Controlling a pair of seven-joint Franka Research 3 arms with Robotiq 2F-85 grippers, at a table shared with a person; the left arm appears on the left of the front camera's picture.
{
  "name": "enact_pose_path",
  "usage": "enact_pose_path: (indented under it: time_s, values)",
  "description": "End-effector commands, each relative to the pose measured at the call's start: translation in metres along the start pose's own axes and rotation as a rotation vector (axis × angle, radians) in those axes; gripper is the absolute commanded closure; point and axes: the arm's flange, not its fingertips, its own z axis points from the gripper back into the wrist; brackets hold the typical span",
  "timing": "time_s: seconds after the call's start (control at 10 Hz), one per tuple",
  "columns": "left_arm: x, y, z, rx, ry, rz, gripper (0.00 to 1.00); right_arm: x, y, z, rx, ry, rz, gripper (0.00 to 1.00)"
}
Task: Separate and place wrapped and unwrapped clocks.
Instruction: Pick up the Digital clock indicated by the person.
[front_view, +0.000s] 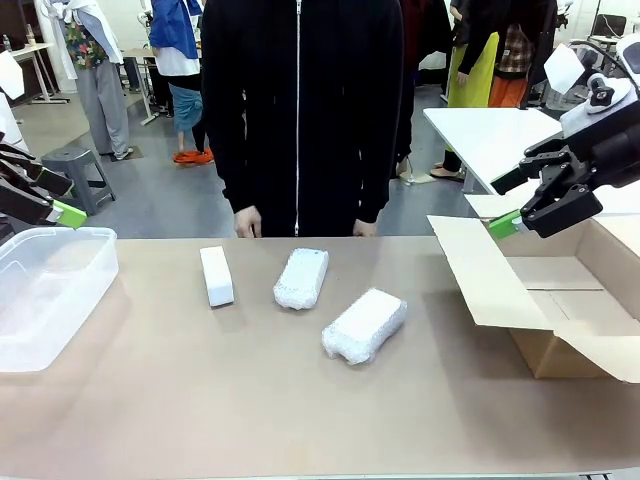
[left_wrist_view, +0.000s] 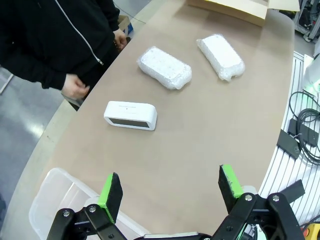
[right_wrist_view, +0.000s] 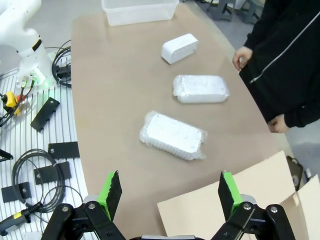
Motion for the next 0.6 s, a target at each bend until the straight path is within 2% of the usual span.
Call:
enact_pose_path:
  time_s: [0.0,0.5]
  values:
    - [-0.0005,0.0005,-0.0004,-0.005,-0.003,-0.001,0.0,-0.0002,0.0004,-0.0006,0.018,-0.014,0.004,0.0]
    - [-0.0005,0.0005,-0.0004,-0.005,-0.003,-0.001,0.0,-0.0002,0.0004,-0.0006,0.018,-0.014,0.004,0.0]
